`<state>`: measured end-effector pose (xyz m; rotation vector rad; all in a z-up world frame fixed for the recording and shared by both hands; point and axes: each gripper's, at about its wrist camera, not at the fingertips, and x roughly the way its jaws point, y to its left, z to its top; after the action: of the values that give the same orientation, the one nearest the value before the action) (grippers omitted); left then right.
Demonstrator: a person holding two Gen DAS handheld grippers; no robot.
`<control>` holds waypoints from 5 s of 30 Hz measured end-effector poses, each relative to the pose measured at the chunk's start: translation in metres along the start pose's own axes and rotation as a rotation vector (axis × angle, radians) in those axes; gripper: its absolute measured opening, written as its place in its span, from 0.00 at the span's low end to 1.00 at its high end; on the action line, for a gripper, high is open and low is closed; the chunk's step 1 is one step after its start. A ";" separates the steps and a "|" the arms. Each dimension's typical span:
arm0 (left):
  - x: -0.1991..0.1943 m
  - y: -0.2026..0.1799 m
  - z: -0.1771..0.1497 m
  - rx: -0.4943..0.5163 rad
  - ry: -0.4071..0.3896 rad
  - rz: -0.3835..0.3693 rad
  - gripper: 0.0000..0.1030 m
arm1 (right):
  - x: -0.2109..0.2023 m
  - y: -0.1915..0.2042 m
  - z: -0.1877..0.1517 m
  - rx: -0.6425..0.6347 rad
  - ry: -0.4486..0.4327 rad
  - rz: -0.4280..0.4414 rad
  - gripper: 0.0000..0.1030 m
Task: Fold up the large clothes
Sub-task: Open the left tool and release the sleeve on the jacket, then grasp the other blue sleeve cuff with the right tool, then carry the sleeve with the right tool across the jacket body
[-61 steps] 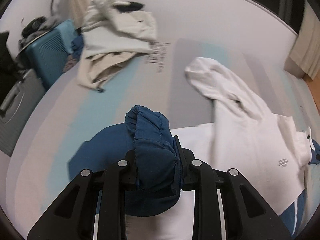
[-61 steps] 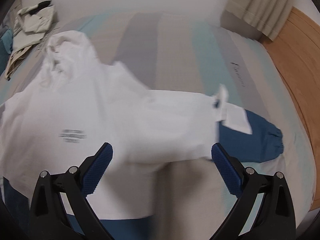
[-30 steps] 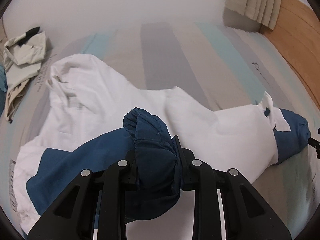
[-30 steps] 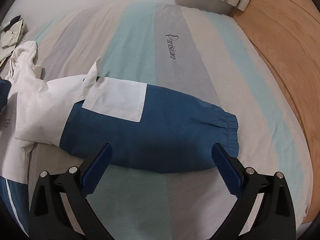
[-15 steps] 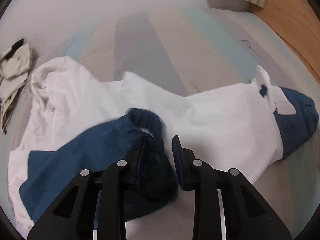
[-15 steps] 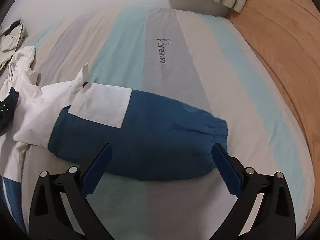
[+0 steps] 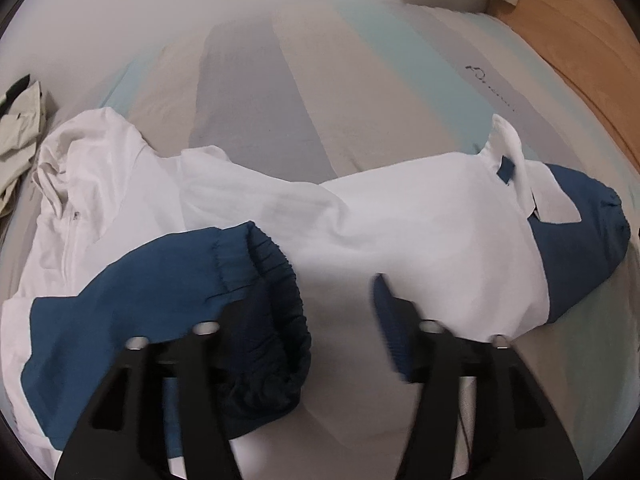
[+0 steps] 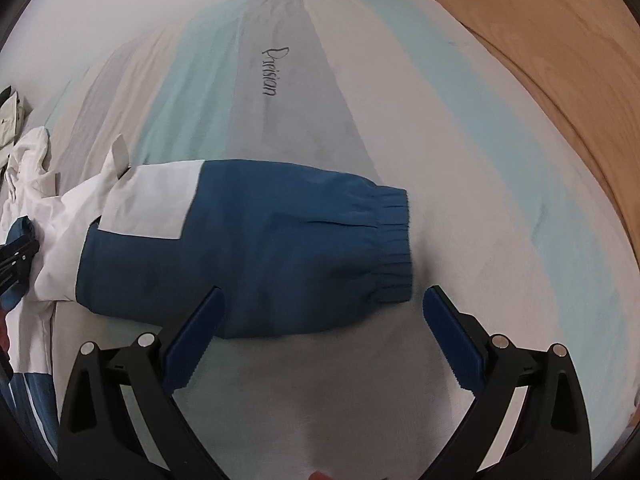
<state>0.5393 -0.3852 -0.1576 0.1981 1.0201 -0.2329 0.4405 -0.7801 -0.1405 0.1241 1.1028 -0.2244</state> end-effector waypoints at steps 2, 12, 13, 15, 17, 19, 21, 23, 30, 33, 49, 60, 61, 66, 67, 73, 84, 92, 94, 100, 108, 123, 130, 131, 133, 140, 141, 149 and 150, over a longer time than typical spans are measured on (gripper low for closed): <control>-0.006 0.003 0.001 -0.017 -0.012 0.000 0.79 | 0.004 -0.011 -0.001 0.015 0.002 0.014 0.92; -0.030 0.025 -0.002 -0.051 -0.014 0.006 0.94 | 0.044 -0.057 0.001 0.135 0.069 0.108 0.71; -0.033 0.027 -0.004 -0.053 -0.014 0.004 0.94 | 0.046 -0.057 0.002 0.134 0.070 0.116 0.69; -0.037 0.031 -0.009 -0.059 -0.010 0.002 0.94 | 0.049 -0.055 0.004 0.121 0.072 0.124 0.65; -0.043 0.035 -0.013 -0.082 -0.001 -0.002 0.94 | 0.054 -0.053 0.005 0.106 0.082 0.123 0.62; -0.051 0.040 -0.018 -0.108 -0.002 -0.011 0.94 | 0.059 -0.051 0.005 0.101 0.096 0.130 0.58; -0.058 0.044 -0.023 -0.115 -0.007 -0.017 0.94 | 0.062 -0.047 0.005 0.085 0.099 0.119 0.57; -0.061 0.046 -0.028 -0.115 -0.009 -0.017 0.94 | 0.065 -0.047 0.004 0.088 0.106 0.102 0.55; -0.056 0.057 -0.042 -0.124 0.025 -0.006 0.94 | 0.065 -0.035 0.002 0.102 0.104 0.003 0.40; -0.060 0.064 -0.045 -0.130 0.020 -0.001 0.94 | 0.055 -0.041 0.005 0.133 0.104 0.010 0.28; -0.093 0.112 -0.054 -0.161 0.000 0.037 0.94 | -0.042 0.005 0.028 0.092 -0.023 0.050 0.26; -0.133 0.180 -0.078 -0.233 -0.001 0.060 0.94 | -0.101 0.138 0.028 -0.072 -0.101 0.095 0.26; -0.138 0.192 -0.081 -0.247 -0.003 0.062 0.94 | -0.103 0.151 0.027 -0.075 -0.102 0.100 0.26; -0.151 0.238 -0.092 -0.260 -0.005 0.067 0.94 | -0.110 0.208 0.025 -0.079 -0.109 0.122 0.26; -0.153 0.248 -0.094 -0.255 -0.007 0.073 0.94 | -0.111 0.217 0.026 -0.076 -0.107 0.124 0.26; -0.160 0.295 -0.103 -0.271 -0.019 0.086 0.94 | -0.113 0.277 0.023 -0.070 -0.099 0.155 0.26; -0.163 0.376 -0.124 -0.297 -0.023 0.058 0.94 | -0.093 0.444 0.000 -0.123 -0.027 0.269 0.26; -0.162 0.450 -0.148 -0.322 -0.009 0.071 0.94 | -0.080 0.549 -0.021 -0.170 0.025 0.329 0.26; -0.162 0.466 -0.154 -0.331 -0.001 0.082 0.94 | -0.080 0.571 -0.026 -0.196 0.030 0.346 0.26; -0.162 0.502 -0.172 -0.353 0.004 0.092 0.94 | -0.082 0.647 -0.042 -0.279 0.046 0.390 0.26; -0.163 0.537 -0.189 -0.387 0.016 0.096 0.94 | -0.086 0.722 -0.066 -0.392 0.056 0.431 0.26; -0.161 0.580 -0.218 -0.440 0.034 0.114 0.94 | -0.077 0.795 -0.104 -0.539 0.066 0.401 0.26; -0.158 0.588 -0.227 -0.446 0.037 0.119 0.94 | -0.076 0.813 -0.132 -0.678 0.016 0.307 0.28; -0.157 0.590 -0.228 -0.461 0.038 0.112 0.94 | -0.076 0.815 -0.134 -0.689 0.012 0.304 0.29; -0.155 0.595 -0.231 -0.488 0.042 0.100 0.94 | -0.078 0.817 -0.139 -0.702 0.008 0.312 0.30; -0.162 0.600 -0.236 -0.507 0.029 0.107 0.94 | -0.080 0.828 -0.150 -0.725 0.010 0.323 0.31; -0.162 0.600 -0.237 -0.504 0.031 0.105 0.94 | -0.080 0.829 -0.150 -0.720 0.012 0.326 0.33; -0.163 0.599 -0.243 -0.492 0.034 0.102 0.94 | -0.075 0.828 -0.151 -0.666 0.024 0.343 0.57; -0.162 0.599 -0.244 -0.495 0.038 0.101 0.94 | -0.075 0.827 -0.151 -0.659 0.021 0.344 0.62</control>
<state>0.4280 0.2703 -0.1097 -0.1956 1.0713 0.1183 0.4759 0.0630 -0.1504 -0.2726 1.1077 0.4513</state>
